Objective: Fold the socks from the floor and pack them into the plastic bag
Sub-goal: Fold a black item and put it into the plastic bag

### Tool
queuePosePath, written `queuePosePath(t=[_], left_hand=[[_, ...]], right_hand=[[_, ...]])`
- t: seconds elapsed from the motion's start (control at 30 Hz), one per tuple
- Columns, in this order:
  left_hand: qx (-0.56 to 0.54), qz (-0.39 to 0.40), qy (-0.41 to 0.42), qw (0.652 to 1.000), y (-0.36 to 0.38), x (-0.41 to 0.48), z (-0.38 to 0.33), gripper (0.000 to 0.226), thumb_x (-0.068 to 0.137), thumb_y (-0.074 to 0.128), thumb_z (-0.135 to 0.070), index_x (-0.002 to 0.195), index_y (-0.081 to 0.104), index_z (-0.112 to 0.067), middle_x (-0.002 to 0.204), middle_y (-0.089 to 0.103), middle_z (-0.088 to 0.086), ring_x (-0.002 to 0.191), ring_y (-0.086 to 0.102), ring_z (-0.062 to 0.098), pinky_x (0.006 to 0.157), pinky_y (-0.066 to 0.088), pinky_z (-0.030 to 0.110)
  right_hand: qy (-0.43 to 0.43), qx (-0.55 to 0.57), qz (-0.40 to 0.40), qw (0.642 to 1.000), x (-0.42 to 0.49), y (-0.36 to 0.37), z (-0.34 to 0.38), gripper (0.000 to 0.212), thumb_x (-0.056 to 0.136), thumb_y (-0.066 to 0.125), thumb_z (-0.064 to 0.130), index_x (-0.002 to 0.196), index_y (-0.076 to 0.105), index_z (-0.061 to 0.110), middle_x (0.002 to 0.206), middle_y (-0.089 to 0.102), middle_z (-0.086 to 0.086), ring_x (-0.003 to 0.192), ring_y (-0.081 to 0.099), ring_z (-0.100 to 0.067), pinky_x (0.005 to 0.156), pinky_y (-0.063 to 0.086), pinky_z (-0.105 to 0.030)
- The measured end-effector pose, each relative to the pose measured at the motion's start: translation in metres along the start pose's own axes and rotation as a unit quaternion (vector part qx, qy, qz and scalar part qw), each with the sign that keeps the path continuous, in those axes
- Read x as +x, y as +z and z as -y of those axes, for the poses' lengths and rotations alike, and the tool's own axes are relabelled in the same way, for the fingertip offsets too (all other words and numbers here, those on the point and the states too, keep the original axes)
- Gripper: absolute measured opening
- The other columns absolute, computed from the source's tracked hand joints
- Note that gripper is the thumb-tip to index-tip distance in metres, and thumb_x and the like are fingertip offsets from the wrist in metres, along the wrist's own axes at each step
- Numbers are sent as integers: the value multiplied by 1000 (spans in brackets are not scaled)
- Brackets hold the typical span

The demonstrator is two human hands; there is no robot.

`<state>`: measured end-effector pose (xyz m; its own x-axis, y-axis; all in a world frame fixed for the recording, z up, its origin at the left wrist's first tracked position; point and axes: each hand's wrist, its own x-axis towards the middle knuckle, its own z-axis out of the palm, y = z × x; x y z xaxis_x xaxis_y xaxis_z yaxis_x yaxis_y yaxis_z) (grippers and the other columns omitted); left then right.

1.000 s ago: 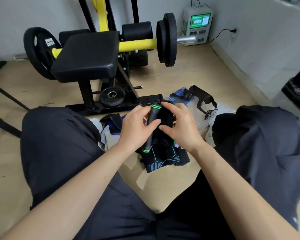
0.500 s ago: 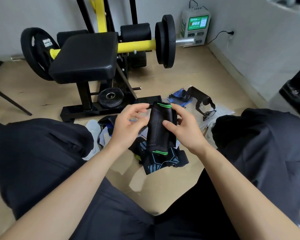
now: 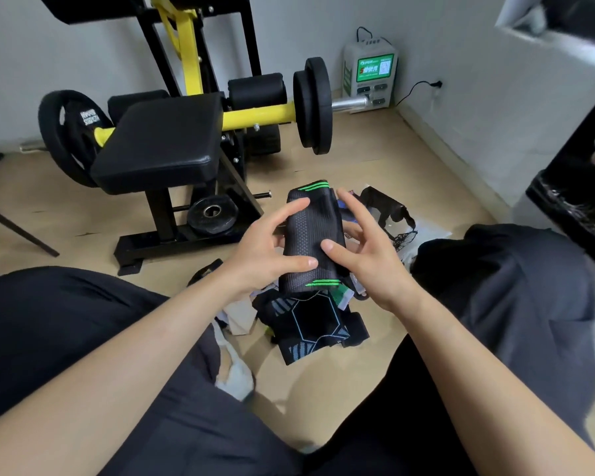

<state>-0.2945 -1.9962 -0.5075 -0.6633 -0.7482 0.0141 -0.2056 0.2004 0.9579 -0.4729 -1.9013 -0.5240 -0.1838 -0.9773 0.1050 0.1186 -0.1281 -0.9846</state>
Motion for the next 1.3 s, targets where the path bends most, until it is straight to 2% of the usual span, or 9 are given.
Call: queuePosePath(t=[0.2, 0.33, 0.43, 0.6, 0.73, 0.87, 0.97, 1.17, 1.3], left_hand=[[-77, 16, -14, 997, -3, 10, 7, 90, 73, 83, 1, 147, 48, -36, 146, 53, -5, 114, 69, 25, 91, 59, 49], [-83, 40, -4, 996, -8, 30, -5, 87, 79, 77, 11, 150, 44, -28, 139, 55, -3, 107, 71, 25, 85, 61, 37], [-87, 49, -9, 995, -18, 55, -11, 86, 80, 76, 10, 151, 42, -27, 133, 54, -6, 103, 72, 31, 87, 61, 44], [-41, 12, -9, 999, -15, 100, 19, 81, 84, 75, 2, 151, 39, -27, 137, 46, 0, 102, 71, 35, 84, 62, 39], [75, -4, -50, 996, 3, 130, 79, 66, 84, 78, -17, 144, 50, -24, 128, 56, -7, 107, 66, 17, 98, 52, 36], [182, 64, -81, 978, 39, 160, 146, 40, 86, 74, -21, 125, 66, -23, 113, 68, -2, 97, 65, 15, 95, 53, 37], [232, 100, -76, 965, 86, 182, 185, 33, 88, 72, -30, 120, 68, -24, 102, 64, -9, 101, 66, 19, 88, 51, 31], [336, 179, 7, 925, 196, 221, 256, 41, 95, 62, -35, 132, 61, -17, 126, 63, 6, 120, 54, 28, 97, 45, 37], [461, 191, 63, 864, 246, 237, 288, 48, 91, 62, -44, 130, 57, -16, 122, 59, 9, 113, 53, 31, 95, 43, 43]], right_hand=[[5, -68, 6, 998, 5, -3, 3, 67, 91, 67, 2, 145, 46, 35, 134, 58, -2, 124, 57, -21, 86, 58, -35], [3, -127, -8, 992, 27, -10, 21, 63, 92, 65, 0, 143, 49, 34, 124, 63, -2, 116, 60, -15, 84, 58, -34], [16, -171, -12, 985, 57, -17, 37, 64, 89, 67, -3, 140, 53, 33, 112, 66, -4, 105, 62, -23, 84, 59, -38], [29, -297, -20, 954, 110, -29, 35, 62, 87, 67, -5, 140, 54, 23, 105, 63, -8, 96, 61, -19, 72, 60, -26], [91, -376, -15, 922, 131, -57, -3, 60, 87, 66, -5, 140, 54, 20, 107, 62, 4, 96, 62, -15, 83, 58, -28], [148, -439, -30, 886, 136, -105, -54, 60, 86, 65, -4, 142, 52, 15, 129, 60, -6, 109, 58, -14, 97, 49, -27], [196, -471, -65, 858, 134, -151, -96, 63, 84, 68, 6, 142, 51, 23, 133, 60, -3, 117, 58, -19, 105, 47, -42], [265, -463, -139, 834, 114, -225, -154, 62, 84, 65, 6, 140, 50, 26, 130, 62, -3, 118, 60, -26, 104, 48, -45], [275, -464, -190, 820, 94, -238, -166, 63, 85, 65, 2, 143, 50, 21, 132, 61, -4, 119, 59, -22, 106, 45, -34]])
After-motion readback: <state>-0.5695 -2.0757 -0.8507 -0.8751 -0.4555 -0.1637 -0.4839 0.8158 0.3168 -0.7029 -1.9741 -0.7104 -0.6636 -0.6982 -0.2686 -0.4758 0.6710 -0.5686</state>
